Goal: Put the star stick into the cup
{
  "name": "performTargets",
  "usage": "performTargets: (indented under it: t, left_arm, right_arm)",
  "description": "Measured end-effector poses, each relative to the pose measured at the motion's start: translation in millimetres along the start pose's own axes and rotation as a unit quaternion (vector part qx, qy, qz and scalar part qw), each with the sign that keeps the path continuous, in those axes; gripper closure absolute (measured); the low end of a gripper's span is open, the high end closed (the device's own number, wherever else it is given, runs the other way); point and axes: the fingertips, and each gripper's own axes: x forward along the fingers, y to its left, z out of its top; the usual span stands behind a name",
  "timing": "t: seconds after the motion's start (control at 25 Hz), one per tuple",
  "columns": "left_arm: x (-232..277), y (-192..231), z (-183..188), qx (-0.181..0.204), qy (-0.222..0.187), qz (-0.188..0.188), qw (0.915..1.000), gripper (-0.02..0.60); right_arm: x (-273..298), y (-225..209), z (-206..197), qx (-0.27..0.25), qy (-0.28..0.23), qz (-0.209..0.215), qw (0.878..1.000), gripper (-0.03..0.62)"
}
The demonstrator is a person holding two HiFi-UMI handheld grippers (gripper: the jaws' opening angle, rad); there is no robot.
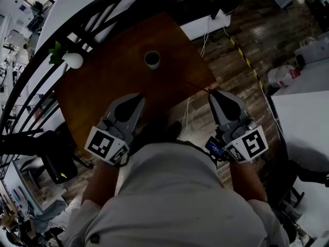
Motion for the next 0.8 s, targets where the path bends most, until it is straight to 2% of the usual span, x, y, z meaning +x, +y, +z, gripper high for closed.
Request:
performTargets:
  t: [0.48, 0.8]
  left_arm:
    - [39, 47, -14, -0.016, 0.015, -0.006, 0.9997, 0.578]
    - [56, 98, -30, -0.033, 0.025, -0.006, 0.9991, 0.578]
  right_arm:
    - [53, -31, -16, 0.026, 0.019, 0.002, 0.999, 0.571]
    - [103, -45, -36, 0.042, 0.041, 0.002, 0.998, 0.571]
